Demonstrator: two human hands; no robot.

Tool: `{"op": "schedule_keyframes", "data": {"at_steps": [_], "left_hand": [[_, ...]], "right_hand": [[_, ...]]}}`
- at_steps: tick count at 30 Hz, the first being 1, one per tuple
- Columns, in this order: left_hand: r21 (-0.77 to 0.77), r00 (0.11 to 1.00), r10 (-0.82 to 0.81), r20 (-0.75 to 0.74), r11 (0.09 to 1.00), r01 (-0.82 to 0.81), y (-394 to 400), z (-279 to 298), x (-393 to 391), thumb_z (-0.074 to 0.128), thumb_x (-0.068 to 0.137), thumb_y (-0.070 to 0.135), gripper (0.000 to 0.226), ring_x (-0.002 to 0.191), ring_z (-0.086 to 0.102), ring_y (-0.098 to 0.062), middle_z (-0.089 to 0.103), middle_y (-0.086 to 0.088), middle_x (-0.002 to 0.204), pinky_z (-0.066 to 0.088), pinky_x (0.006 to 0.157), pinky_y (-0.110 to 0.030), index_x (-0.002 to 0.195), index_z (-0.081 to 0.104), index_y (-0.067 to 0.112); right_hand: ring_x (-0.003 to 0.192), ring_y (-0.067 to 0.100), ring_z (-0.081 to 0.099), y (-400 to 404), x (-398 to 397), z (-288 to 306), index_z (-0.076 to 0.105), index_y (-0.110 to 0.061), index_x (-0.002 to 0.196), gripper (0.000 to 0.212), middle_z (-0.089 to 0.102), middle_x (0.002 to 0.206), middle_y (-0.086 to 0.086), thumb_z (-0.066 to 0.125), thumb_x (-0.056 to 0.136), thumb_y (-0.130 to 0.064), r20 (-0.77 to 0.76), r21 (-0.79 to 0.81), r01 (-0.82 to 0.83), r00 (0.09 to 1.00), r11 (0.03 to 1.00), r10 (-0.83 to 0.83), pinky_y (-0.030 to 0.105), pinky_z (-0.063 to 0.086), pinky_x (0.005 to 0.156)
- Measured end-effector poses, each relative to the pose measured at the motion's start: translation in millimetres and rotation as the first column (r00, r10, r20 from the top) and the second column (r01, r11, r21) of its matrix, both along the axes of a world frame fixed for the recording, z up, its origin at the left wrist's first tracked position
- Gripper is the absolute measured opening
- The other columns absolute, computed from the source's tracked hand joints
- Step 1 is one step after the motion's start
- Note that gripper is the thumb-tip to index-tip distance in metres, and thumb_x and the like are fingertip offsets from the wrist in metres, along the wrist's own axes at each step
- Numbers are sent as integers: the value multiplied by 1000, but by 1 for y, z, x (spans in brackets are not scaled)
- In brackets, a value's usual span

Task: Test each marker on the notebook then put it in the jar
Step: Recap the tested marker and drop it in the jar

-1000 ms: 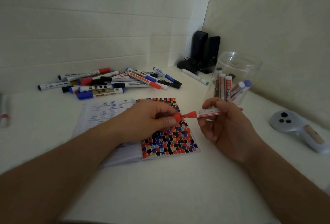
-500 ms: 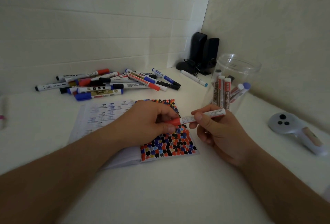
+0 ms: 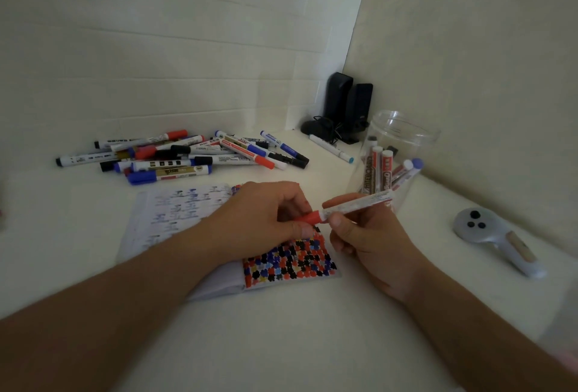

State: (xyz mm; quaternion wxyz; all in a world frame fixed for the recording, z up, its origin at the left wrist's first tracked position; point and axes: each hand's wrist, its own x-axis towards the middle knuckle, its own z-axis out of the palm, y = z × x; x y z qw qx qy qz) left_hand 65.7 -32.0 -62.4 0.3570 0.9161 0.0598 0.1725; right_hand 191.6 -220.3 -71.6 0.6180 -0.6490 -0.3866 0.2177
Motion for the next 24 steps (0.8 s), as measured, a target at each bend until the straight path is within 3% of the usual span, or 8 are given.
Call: {"op": "schedule_keyframes", "data": {"at_steps": [3,6,8,10,12,14,18,24], "left_hand": [[31,997,-76,-26,997,76,1,-1,-2,82,78,50,33,97,63,13,71,26,100,49,81,-6,106,66,42],[56,997,-74,-8,996,74,9,-1,-7,75,85,53,31,99,63,11,70,26,104,52,84,-11,113,65,43],[99,998,-65,-11,993,66,15,-2,-9,68,89,56,30,98,62,10,70,25,105,53,84,-15,115,66,42],[123,999,-53,-4,991,53,19,-3,-10,64,90,59,32,98,62,9,69,23,104,53,84,-16,116,67,41],[126,999,-44,6,991,43,21,-3,-10,63,91,58,31,98,60,10,69,22,103,49,80,-11,116,68,41],[131,999,-41,8,991,39,22,-3,-10,64,91,56,30,96,59,13,69,23,103,47,77,-7,116,68,41],[93,1000,-13,19,996,12,27,-5,-12,66,92,54,27,95,60,13,69,24,102,52,83,-13,116,68,40],[115,1000,16,2,993,-16,37,-9,-12,59,88,65,36,94,62,7,67,23,103,54,87,-21,115,68,43]], "right_hand": [[88,24,69,-1,-2,5,66,-16,106,8,73,98,5,62,101,-20,114,-102,24,993,994,-12,34,57,74],[109,19,71,-12,-1,30,57,-16,116,10,76,113,-1,52,107,-15,187,-154,30,982,988,0,38,60,88],[104,19,74,-23,0,61,55,-19,119,13,75,106,0,48,108,-19,256,-105,63,966,993,-34,41,62,86],[82,22,74,-35,5,99,56,-27,120,15,69,90,5,45,109,-23,343,-32,146,931,989,-126,38,62,71],[62,20,63,-44,19,135,58,-30,125,20,62,76,4,47,110,-24,490,9,274,837,962,-243,31,55,58],[56,18,58,-50,37,163,63,-32,122,17,64,74,-2,59,105,-31,608,22,422,714,906,-347,33,48,53],[69,17,63,-58,69,188,70,-30,93,17,70,90,-8,80,88,-42,832,-125,653,479,747,-279,26,43,59],[81,9,65,-40,82,183,64,-34,110,28,72,95,-16,80,89,-22,865,-216,638,476,739,-158,22,43,65]]}}
